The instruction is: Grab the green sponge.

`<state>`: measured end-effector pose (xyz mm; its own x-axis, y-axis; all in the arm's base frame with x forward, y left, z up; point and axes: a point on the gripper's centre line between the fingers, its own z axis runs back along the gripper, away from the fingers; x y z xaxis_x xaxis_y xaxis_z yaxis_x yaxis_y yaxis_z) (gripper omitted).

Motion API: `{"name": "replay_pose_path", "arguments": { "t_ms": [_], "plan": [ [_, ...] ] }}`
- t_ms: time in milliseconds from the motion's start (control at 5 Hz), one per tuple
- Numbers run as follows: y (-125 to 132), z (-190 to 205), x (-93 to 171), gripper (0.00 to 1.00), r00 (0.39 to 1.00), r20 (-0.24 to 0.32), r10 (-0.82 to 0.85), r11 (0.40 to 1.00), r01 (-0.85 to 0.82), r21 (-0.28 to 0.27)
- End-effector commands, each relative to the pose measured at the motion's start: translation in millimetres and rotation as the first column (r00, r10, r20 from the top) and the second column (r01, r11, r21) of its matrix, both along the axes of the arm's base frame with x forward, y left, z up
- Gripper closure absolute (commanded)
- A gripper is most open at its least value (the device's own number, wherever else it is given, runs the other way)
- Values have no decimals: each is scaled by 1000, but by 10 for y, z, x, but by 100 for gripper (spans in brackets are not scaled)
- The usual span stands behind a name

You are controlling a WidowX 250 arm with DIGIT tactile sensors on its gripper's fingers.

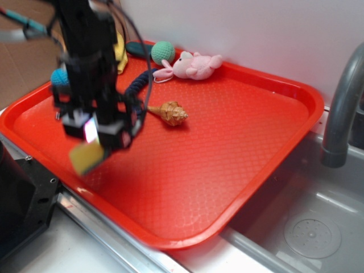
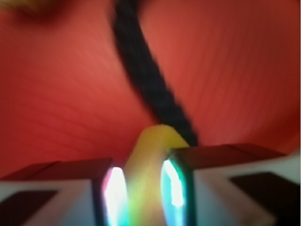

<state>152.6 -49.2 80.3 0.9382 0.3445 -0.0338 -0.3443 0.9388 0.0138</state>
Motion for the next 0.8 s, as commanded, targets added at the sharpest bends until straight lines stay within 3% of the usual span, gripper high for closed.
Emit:
{"name": "replay_pose_path", "arguments": {
  "t_ms": [0, 200, 400, 600],
  "plan": [
    [253, 965, 209, 100, 913, 110, -393, 919, 394, 16],
    [337, 1241, 195, 100, 882, 125, -455, 890, 453, 40],
    [422, 1406, 215, 100, 892, 160, -423, 905, 425, 24],
    [443, 1457, 205, 100, 888, 171, -427, 904, 426, 47]
  ]
}}
